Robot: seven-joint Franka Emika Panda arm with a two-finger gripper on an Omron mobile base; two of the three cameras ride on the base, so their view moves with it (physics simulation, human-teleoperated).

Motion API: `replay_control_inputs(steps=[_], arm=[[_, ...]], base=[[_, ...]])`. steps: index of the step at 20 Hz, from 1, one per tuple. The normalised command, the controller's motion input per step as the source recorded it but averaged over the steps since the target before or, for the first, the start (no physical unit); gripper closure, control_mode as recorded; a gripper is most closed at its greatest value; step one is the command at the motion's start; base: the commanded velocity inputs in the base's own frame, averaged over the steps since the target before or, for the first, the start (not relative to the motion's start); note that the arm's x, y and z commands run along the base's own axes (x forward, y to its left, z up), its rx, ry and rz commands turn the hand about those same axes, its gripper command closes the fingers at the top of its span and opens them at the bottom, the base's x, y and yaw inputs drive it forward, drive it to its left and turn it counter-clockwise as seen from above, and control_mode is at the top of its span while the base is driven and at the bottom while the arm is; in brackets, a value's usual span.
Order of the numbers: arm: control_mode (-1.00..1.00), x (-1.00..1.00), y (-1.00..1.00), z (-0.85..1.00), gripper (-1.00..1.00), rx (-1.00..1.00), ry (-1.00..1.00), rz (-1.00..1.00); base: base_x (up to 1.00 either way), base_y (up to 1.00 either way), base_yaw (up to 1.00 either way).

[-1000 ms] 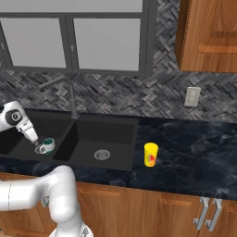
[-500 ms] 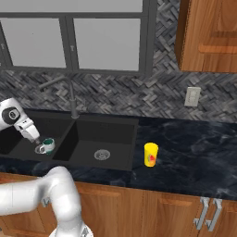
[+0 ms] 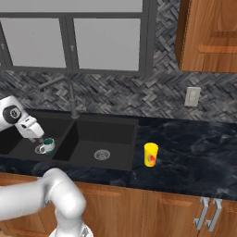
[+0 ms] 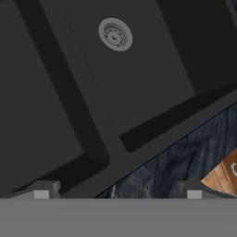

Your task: Place the mug in the left basin and the cup in the right basin of the sink.

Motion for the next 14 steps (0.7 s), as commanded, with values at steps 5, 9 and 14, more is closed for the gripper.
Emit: replay_control_inputs(steps=[5, 9, 14], arm=[[-1.0, -0.25, -0.36, 0.31, -1.0, 0.0, 0.0, 0.08], [-1.0, -0.26, -0.37, 0.29, -1.0, 0.0, 0.0, 0.09], [-1.0, -0.27, -0.39, 0.31, -1.0, 0.01, 0.0, 0.09]], base=[[0.0, 0.0, 0.0], [0.0, 0.0, 0.0], [0.0, 0.0, 0.0]])
